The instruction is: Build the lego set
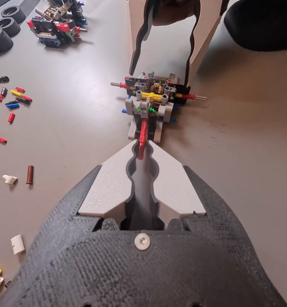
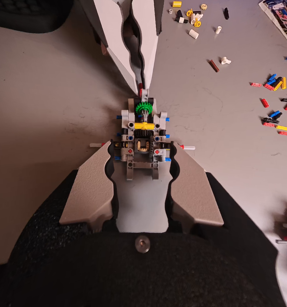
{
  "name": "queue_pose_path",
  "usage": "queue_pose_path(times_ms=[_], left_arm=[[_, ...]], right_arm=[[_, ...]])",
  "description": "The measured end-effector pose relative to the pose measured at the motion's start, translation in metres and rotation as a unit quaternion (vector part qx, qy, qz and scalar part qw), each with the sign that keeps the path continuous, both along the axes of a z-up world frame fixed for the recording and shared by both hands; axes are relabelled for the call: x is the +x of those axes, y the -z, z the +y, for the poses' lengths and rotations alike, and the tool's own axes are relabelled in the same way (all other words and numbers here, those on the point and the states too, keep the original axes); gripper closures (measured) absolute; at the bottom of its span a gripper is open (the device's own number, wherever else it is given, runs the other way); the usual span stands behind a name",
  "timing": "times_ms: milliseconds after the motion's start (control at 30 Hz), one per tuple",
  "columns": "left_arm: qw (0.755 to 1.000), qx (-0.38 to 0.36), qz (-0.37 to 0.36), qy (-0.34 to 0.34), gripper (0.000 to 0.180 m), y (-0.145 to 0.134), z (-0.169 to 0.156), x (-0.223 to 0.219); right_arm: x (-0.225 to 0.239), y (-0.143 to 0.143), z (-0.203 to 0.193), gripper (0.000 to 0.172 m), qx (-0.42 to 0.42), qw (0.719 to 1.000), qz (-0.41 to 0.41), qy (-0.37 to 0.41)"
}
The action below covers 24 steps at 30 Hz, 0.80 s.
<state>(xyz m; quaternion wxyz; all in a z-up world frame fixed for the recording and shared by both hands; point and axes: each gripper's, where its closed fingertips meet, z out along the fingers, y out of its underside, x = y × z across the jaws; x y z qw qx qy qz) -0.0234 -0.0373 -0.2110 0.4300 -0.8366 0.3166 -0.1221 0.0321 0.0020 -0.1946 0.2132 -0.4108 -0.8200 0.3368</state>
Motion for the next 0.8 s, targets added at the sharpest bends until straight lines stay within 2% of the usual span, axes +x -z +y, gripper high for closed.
queue_pose_path(times_ms=[33,433,500,533,567,800], left_arm=[[1.0,-0.002,0.008,-0.003,0.175,0.003,0.001,-0.001],[1.0,0.005,0.016,0.009,0.175,0.003,0.004,-0.001],[1.0,0.004,0.019,0.019,0.175,0.004,0.002,0.002],[0.999,0.006,0.025,0.023,0.175,0.005,0.002,0.003],[0.999,0.009,0.028,0.022,0.175,0.005,0.002,0.004],[1.0,0.006,0.02,0.013,0.175,0.004,0.003,0.003]], right_arm=[[0.0,0.001,-0.001,0.107,-0.003,1.0,-0.006,-0.003],[-0.001,0.001,-0.001,0.108,-0.004,0.999,-0.032,-0.014],[-0.01,-0.004,0.01,0.143,0.015,1.0,-0.011,0.013],[-0.01,-0.006,0.01,0.143,0.011,1.0,-0.01,0.011],[-0.007,-0.004,0.009,0.135,0.013,1.0,-0.019,0.002],[-0.005,-0.002,0.007,0.128,0.035,0.999,-0.021,-0.007]])
